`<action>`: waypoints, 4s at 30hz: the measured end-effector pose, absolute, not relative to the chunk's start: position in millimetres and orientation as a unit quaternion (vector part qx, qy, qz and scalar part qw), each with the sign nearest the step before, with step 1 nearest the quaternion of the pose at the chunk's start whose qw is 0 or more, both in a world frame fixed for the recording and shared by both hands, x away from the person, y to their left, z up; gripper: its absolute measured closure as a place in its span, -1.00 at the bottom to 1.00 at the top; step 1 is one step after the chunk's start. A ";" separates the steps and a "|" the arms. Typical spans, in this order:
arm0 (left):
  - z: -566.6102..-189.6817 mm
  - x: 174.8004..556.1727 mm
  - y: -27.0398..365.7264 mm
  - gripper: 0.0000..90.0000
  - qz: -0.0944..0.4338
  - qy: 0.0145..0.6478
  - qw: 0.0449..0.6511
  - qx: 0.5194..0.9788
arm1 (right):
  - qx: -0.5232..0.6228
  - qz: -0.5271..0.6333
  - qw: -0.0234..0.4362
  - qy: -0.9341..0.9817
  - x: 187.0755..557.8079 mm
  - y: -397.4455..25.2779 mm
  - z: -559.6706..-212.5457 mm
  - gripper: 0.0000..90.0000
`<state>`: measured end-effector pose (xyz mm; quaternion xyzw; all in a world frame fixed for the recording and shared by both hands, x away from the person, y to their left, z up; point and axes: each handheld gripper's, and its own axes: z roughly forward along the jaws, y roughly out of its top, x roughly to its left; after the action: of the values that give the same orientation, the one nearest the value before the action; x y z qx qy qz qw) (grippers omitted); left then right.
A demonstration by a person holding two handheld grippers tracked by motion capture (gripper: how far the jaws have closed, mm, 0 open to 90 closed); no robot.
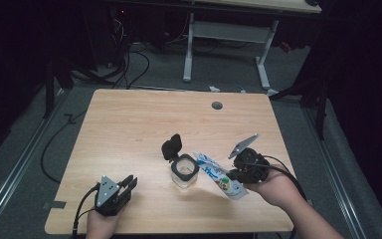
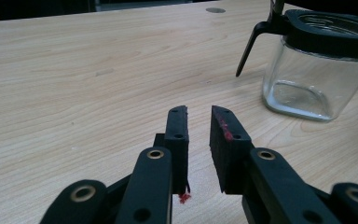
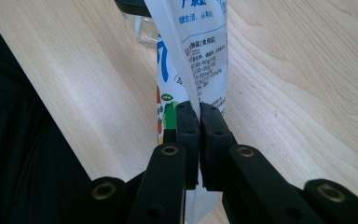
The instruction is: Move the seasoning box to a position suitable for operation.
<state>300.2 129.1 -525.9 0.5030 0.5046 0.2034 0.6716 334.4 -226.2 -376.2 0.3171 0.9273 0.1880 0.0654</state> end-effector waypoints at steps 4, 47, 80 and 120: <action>-526.0 299.8 128.6 0.72 0.204 0.503 0.672 0.504 | 0.315 0.183 0.062 0.929 336.7 -221.6 -371.6 0.96; -531.1 252.1 3.1 -0.06 0.085 0.394 0.681 0.611 | 0.297 0.132 0.021 0.945 362.6 -163.6 -352.2 0.99; -527.4 263.1 -34.3 -0.46 0.047 0.412 0.699 0.582 | 0.304 0.097 0.010 0.948 369.7 -159.8 -347.3 1.00; -521.1 286.6 -75.2 -0.24 0.065 0.409 0.715 0.563 | 0.304 0.127 0.007 0.944 362.8 -147.7 -338.7 1.00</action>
<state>286.6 -75.2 -521.1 0.5635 0.4088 0.0646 0.7149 362.8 -147.7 -338.7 0.3042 0.9441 0.1271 0.0070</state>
